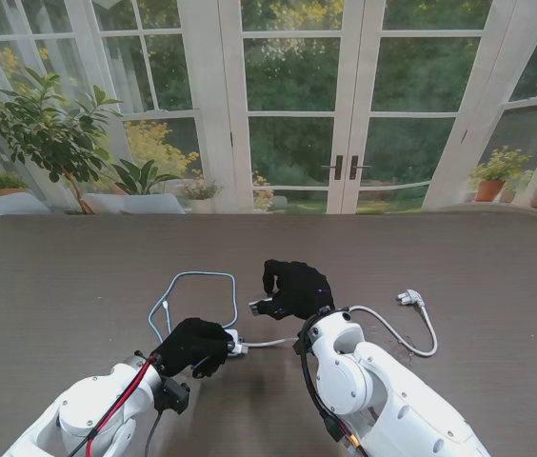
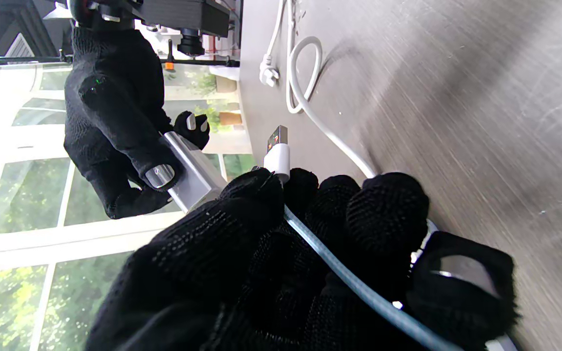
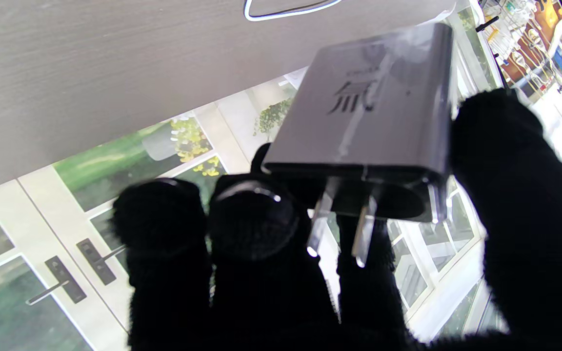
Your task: Set up the charging station
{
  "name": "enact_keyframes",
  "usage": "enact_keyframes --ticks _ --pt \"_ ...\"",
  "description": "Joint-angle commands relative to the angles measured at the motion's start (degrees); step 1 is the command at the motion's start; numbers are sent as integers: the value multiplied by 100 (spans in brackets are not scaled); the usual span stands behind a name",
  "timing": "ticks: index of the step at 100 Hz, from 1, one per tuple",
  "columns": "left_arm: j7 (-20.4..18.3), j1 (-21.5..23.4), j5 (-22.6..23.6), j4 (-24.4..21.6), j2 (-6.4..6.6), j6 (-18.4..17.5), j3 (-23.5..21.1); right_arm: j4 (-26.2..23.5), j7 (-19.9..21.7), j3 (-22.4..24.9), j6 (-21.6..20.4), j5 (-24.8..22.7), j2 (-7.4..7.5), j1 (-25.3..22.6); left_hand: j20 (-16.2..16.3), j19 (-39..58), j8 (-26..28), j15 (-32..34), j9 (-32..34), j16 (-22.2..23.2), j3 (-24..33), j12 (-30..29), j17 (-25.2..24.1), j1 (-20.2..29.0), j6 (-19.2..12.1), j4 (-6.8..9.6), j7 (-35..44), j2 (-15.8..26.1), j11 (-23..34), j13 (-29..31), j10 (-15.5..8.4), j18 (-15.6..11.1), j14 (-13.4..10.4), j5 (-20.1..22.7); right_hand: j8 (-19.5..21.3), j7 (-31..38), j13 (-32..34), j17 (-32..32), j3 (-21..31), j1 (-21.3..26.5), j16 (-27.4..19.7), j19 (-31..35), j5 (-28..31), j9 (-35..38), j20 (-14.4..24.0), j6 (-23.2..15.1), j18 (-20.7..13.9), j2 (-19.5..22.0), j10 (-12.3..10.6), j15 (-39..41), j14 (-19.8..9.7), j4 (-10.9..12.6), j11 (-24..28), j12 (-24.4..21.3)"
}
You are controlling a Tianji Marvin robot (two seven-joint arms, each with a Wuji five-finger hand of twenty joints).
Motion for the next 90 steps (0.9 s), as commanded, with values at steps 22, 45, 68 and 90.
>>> enact_keyframes --ticks 22,45,68,90 --pt "429 10 -699 -107 -216 158 -128 -138 147 193 -564 253 20 -234 275 388 66 490 1 376 315 385 385 440 30 -22 513 78 101 150 81 -157 -317 282 164 340 202 133 1038 990 33 -55 48 395 79 -174 12 490 -831 -99 -334 831 666 198" --pt "416 -79 -1603 -91 -319 356 -231 -46 124 313 -1190 459 16 -315 414 734 156 882 -78 586 125 502 366 560 134 -9 490 237 249 143 174 -117 -329 224 174 347 200 132 1053 995 27 -63 43 380 92 -222 -3 477 -851 -116 -290 831 674 205" --pt "504 -101 -2069 -168 -386 560 -275 105 -80 321 -1588 476 -18 -345 465 1106 193 1139 -39 600 67 380 474 536 85 -6 499 257 344 305 120 -111 -293 214 165 361 201 104 1072 1008 17 -80 54 376 99 -247 -6 446 -862 -138 -288 827 681 202" --pt "704 -65 -2279 -352 -437 899 -302 135 -258 325 -1801 480 -56 -381 497 1380 198 1325 31 562 46 224 487 503 85 -13 501 270 405 391 94 -91 -215 207 139 378 199 91 1104 1017 19 -96 61 379 111 -250 -9 413 -849 -133 -276 816 693 189"
